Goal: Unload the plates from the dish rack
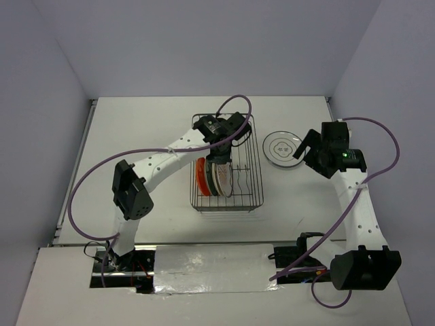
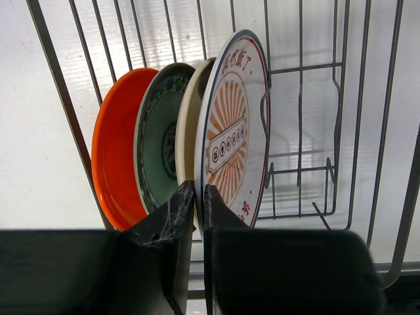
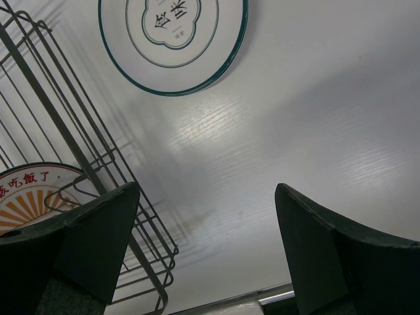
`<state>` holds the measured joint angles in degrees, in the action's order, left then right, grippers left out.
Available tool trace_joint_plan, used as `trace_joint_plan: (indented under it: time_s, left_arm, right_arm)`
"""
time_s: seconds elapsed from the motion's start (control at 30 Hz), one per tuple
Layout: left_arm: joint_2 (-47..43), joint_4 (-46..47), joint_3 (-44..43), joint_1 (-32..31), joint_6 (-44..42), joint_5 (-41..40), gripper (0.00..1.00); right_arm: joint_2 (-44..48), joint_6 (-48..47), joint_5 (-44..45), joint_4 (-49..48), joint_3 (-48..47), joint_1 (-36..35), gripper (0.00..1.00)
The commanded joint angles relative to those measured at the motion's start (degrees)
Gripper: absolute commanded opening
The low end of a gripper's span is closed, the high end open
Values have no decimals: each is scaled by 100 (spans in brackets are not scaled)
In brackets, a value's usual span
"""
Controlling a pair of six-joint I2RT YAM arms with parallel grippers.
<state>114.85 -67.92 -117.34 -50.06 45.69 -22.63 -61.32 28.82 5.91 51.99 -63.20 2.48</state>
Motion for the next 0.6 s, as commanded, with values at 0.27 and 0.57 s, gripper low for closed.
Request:
trace_joint_plan:
  time_s: [0.27,0.57]
  left_arm:
    - [231,7,-148,-161,159,207,0]
    - [99,-757,-1150,-153,493,-539,0]
  right_arm:
    - [199,-78,-125,84,-149,-20,91]
    - [226,-17,-406,22,-105,-20,91]
